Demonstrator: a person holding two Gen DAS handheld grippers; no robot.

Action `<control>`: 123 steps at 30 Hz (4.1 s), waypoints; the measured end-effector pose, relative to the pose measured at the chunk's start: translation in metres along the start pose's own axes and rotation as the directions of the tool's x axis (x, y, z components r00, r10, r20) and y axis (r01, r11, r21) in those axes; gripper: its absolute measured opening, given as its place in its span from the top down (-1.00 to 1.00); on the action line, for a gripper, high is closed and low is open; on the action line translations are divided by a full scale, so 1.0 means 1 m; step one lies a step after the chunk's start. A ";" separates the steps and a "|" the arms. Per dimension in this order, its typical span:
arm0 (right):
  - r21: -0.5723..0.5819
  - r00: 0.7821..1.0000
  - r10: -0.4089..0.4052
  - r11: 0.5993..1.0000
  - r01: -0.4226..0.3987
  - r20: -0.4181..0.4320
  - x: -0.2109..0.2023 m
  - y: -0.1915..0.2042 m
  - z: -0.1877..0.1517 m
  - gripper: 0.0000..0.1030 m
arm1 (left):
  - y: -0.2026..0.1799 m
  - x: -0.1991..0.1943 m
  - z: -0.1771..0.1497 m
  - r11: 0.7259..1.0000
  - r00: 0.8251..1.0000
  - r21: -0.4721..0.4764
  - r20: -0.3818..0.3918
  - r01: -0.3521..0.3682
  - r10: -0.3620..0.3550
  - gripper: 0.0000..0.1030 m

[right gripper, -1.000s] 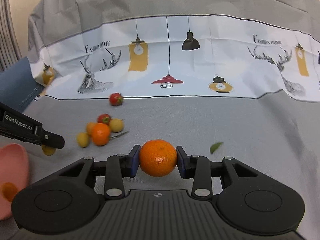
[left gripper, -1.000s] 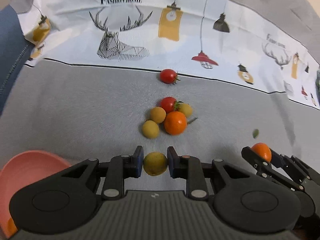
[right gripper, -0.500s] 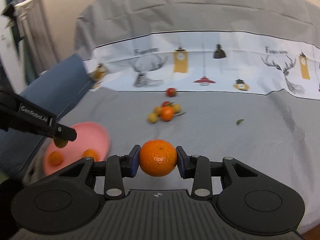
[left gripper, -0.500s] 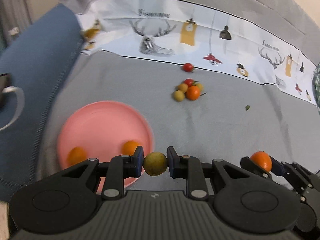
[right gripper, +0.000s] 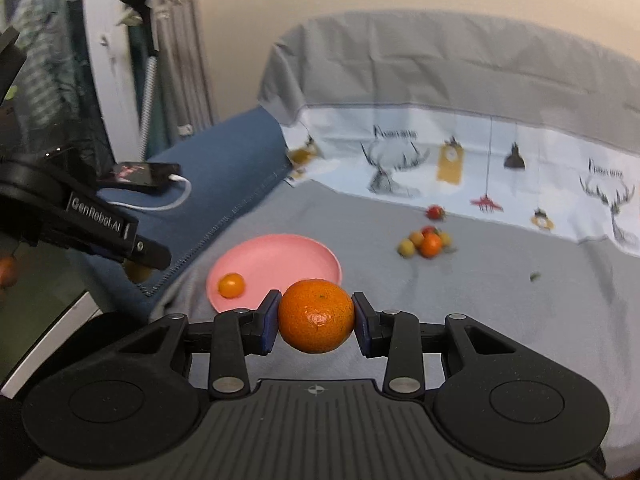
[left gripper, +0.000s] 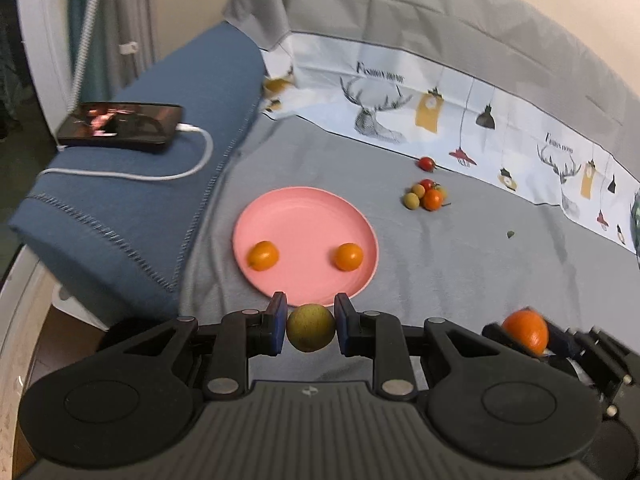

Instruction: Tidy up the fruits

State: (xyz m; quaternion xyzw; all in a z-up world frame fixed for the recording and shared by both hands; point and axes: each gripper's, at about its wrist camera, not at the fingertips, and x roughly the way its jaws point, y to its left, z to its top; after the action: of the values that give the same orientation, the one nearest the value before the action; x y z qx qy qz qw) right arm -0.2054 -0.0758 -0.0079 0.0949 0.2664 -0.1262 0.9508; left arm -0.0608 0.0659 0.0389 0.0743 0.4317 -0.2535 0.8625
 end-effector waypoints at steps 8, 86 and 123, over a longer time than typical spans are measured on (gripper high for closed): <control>-0.014 0.999 0.000 1.000 0.000 0.032 -0.031 0.014 -0.007 0.24 | 0.014 -0.028 -0.030 0.999 1.000 -0.033 0.022 0.010 -0.009 0.46; -0.143 0.966 0.029 0.987 -0.068 -0.256 0.242 0.029 0.022 0.24 | 0.034 0.235 0.085 0.993 0.979 0.042 -0.168 -0.110 0.116 0.45; -0.125 0.992 -0.051 0.992 0.036 -0.119 0.061 0.050 0.024 -0.89 | 0.037 0.054 -0.004 0.987 0.987 0.030 -0.004 -0.158 0.158 -0.99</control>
State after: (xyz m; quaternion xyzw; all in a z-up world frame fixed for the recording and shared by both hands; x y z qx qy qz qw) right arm -0.1294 -0.0455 -0.0145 0.0381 0.3335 -0.1246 0.9337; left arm -0.0180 0.0788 -0.0095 0.1218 0.4235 -0.1903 0.8773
